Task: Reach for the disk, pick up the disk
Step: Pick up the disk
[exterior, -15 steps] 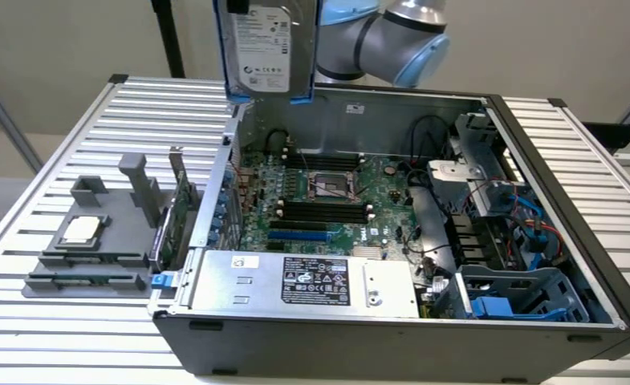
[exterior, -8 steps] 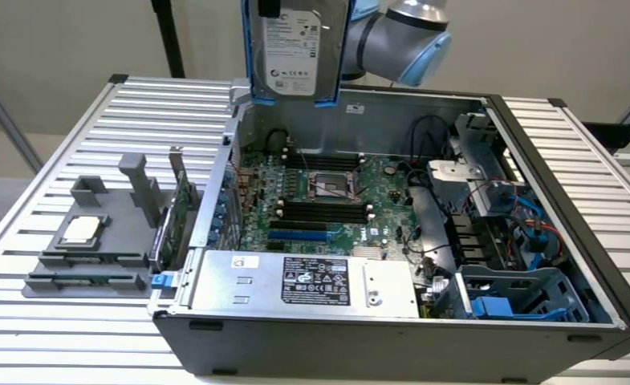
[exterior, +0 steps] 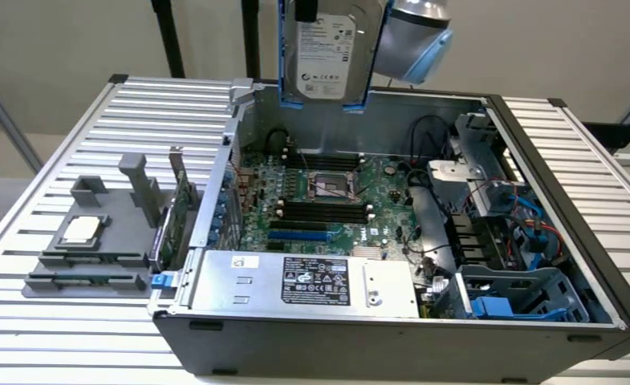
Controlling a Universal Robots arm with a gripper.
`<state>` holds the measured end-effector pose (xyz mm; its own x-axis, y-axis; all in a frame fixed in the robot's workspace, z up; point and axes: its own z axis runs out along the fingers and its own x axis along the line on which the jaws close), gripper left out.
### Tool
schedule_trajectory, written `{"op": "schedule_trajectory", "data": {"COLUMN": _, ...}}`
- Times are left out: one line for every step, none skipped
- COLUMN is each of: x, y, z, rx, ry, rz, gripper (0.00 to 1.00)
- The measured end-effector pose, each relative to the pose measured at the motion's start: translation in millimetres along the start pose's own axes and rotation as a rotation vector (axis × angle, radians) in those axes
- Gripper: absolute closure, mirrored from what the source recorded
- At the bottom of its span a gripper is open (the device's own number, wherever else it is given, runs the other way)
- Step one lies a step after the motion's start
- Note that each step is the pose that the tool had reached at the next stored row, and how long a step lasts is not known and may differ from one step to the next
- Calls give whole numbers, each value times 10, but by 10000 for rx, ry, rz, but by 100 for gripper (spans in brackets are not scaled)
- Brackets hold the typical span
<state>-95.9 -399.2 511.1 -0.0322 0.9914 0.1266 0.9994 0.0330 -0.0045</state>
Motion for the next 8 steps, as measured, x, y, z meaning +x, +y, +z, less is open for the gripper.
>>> {"op": "schedule_trajectory", "data": {"x": -9, "y": 46, "z": -1, "rx": 0, "ry": 3, "rz": 0, "gripper": 67}}
{"op": "schedule_trajectory", "data": {"x": -18, "y": 92, "z": -1, "rx": -1, "ry": 7, "rz": 0, "gripper": 67}}
{"op": "schedule_trajectory", "data": {"x": -27, "y": 138, "z": -2, "rx": -1, "ry": 10, "rz": 1, "gripper": 67}}
{"op": "schedule_trajectory", "data": {"x": -35, "y": 182, "z": -2, "rx": -1, "ry": 13, "rz": 0, "gripper": 67}}
{"op": "schedule_trajectory", "data": {"x": -44, "y": 227, "z": -2, "rx": -1, "ry": 15, "rz": 0, "gripper": 67}}
{"op": "schedule_trajectory", "data": {"x": -53, "y": 272, "z": -3, "rx": -1, "ry": 18, "rz": -1, "gripper": 67}}
{"op": "schedule_trajectory", "data": {"x": -61, "y": 317, "z": -3, "rx": -1, "ry": 19, "rz": 0, "gripper": 67}}
{"op": "schedule_trajectory", "data": {"x": -71, "y": 362, "z": -3, "rx": -1, "ry": 20, "rz": 0, "gripper": 67}}
